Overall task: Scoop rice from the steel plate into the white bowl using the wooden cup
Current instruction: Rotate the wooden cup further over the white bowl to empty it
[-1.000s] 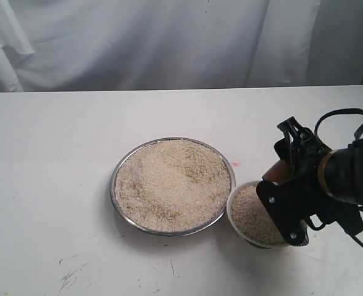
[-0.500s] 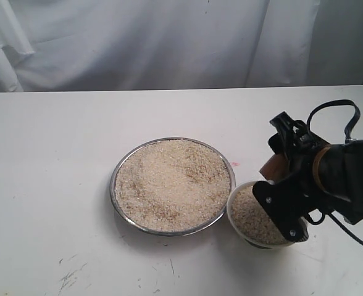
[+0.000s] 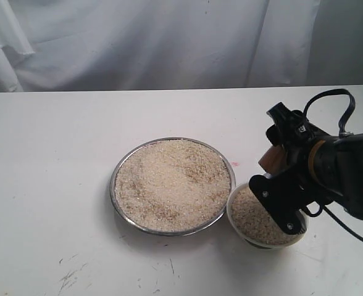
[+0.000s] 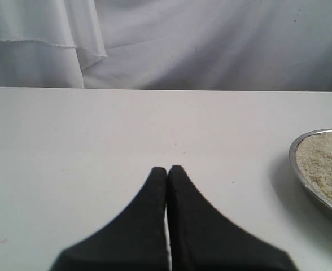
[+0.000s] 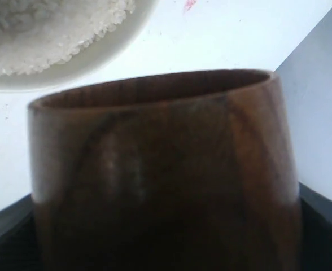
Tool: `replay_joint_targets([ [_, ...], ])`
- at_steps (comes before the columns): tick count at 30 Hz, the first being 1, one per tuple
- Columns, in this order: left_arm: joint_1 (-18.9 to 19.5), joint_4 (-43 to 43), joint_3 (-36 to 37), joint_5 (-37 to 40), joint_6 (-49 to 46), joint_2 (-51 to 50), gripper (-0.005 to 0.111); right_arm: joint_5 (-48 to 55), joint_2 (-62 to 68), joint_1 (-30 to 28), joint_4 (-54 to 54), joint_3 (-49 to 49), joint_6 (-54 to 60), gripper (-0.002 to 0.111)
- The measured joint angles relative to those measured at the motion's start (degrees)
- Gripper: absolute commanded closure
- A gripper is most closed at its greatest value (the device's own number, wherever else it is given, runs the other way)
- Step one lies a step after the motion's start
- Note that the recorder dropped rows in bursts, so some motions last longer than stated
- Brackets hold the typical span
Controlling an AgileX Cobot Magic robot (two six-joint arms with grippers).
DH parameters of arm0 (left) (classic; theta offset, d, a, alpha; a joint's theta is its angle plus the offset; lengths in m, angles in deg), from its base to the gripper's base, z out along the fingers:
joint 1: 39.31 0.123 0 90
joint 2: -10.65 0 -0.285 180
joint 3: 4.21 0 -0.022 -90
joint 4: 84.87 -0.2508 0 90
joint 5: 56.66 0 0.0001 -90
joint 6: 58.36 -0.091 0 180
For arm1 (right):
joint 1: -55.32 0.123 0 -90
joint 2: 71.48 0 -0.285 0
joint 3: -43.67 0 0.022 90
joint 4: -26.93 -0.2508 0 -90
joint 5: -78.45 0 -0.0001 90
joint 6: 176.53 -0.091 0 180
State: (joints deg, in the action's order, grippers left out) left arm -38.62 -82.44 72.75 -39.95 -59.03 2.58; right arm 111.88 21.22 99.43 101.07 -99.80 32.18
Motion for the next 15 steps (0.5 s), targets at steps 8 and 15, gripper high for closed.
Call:
replay_joint_targets([
  [8,0.0,0.0,0.0,0.0,0.0,0.0,0.107,0.69,0.0,1.17,0.4,0.0,-0.14,0.108],
  [15,0.0,0.0,0.0,0.0,0.0,0.0,0.107,2.38,0.0,1.17,0.54,0.0,-0.14,0.108],
])
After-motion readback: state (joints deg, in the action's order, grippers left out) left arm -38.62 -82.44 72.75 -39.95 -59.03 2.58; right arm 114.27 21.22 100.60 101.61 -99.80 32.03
